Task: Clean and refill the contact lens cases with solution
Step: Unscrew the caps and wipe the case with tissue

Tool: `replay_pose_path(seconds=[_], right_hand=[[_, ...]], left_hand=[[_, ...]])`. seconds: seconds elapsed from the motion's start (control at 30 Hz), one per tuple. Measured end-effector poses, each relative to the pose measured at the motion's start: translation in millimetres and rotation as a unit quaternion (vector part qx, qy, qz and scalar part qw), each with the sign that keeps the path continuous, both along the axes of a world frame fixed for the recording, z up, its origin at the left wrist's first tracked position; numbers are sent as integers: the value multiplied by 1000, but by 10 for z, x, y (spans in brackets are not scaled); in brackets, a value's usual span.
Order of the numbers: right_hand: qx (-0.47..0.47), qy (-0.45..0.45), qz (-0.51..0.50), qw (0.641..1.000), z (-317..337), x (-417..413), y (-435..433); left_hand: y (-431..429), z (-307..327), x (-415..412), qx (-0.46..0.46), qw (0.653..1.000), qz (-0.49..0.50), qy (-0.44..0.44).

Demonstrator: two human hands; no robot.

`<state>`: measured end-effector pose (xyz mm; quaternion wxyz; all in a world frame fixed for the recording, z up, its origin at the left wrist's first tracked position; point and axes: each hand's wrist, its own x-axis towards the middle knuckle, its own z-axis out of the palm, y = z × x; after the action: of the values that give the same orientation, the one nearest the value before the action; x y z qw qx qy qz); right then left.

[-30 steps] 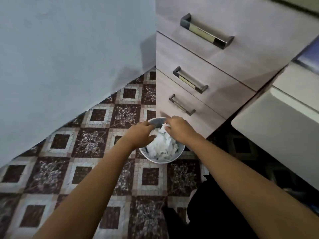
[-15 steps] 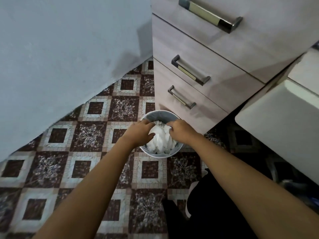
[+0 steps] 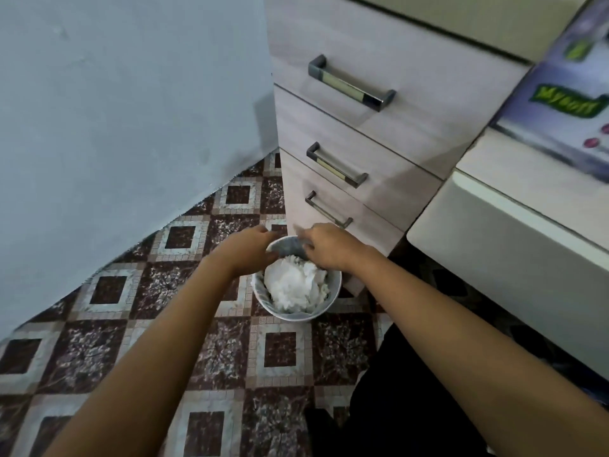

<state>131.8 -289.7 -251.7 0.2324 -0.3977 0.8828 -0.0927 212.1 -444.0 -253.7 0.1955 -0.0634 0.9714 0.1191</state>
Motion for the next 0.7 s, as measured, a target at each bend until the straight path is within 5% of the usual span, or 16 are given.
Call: replay_pose_path(seconds=[0.7], right_hand=[[-121, 190, 15, 974, 2050, 291, 836]], left_hand=[[730, 2010, 162, -48, 980, -81, 175]])
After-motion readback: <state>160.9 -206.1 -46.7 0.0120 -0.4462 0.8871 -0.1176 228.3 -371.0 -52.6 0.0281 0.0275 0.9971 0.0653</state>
